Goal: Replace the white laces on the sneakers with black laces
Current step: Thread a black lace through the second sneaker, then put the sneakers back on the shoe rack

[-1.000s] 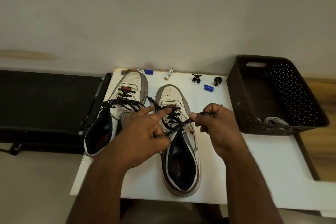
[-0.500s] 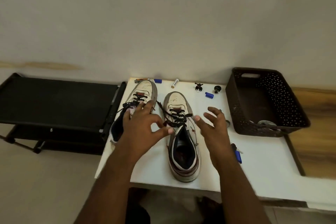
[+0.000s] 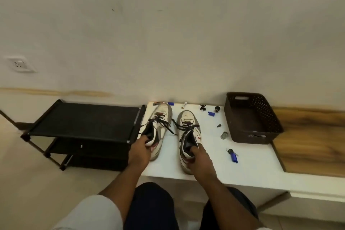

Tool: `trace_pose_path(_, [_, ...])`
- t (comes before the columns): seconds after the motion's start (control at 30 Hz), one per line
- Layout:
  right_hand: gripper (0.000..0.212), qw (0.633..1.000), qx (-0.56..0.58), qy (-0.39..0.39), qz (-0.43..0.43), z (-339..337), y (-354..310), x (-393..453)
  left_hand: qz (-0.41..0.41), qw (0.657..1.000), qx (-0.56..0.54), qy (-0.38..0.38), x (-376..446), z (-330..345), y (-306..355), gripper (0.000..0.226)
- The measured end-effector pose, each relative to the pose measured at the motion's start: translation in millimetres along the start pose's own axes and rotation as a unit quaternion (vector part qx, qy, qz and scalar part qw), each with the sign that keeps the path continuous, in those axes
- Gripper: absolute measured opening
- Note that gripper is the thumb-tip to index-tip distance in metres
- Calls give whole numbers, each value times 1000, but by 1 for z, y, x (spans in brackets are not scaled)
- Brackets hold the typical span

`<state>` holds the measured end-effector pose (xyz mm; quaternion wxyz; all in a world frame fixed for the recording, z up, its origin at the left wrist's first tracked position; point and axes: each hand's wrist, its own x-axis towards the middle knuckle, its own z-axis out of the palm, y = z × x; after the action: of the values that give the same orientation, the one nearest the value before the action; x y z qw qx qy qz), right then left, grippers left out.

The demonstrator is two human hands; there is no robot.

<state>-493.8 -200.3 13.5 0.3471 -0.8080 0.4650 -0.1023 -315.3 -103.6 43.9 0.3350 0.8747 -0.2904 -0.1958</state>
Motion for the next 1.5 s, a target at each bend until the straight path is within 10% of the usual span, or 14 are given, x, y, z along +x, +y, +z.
trace_pose_path(0.67, [41,966,38,55,-251,87,-326,40,90,969,-23,228,42,-260,-63,29])
trace_pose_path(1.5, [25,981,-54,-60,-174,280,-278,151,-80,986,-28,142,190,-165,-225,30])
